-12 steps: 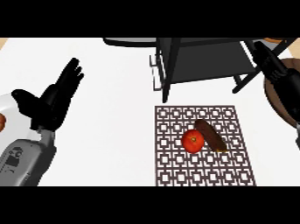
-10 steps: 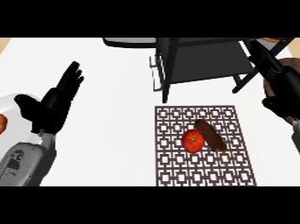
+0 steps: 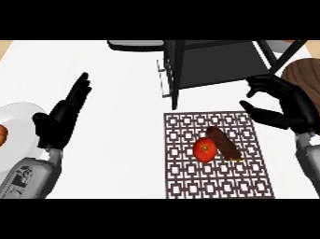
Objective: Pick the tomato from the placemat and place it in the tiered shelf
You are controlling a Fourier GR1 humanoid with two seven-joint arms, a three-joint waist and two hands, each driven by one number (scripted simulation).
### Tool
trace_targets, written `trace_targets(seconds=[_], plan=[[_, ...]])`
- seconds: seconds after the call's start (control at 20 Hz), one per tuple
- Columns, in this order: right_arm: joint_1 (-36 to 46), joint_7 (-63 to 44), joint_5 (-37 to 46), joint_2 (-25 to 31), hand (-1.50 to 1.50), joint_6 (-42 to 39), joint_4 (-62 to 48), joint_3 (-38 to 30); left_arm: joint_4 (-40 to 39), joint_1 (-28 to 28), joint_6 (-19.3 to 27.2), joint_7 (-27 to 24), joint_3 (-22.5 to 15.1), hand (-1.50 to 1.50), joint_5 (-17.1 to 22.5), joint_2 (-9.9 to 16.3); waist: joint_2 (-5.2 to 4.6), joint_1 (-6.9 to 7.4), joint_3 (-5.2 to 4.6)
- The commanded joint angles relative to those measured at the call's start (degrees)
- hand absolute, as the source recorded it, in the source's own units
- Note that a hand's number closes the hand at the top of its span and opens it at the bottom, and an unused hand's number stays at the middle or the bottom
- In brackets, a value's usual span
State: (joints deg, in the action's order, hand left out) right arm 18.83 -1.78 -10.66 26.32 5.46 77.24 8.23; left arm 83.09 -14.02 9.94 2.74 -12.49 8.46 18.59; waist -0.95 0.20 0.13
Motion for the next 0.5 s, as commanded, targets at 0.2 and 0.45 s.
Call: trace_targets(seconds=[0.2, 0.45], plan=[[-6.3, 26.6, 0.8, -13.8, -1.5, 12.3, -13.0, -6.8, -1.2, 2.6, 0.5, -3.1, -1.8, 0.0, -2.6, -1.9, 0.59, 0.38, 0.03], [-5.6, 28.3, -3.5, -6.4, -1.5, -7.9, -16.5, -6.6, -1.8, 3.6, -2.1, -3.7, -0.6, 0.0, -2.4, -1.0, 0.84, 0.19, -0.09]])
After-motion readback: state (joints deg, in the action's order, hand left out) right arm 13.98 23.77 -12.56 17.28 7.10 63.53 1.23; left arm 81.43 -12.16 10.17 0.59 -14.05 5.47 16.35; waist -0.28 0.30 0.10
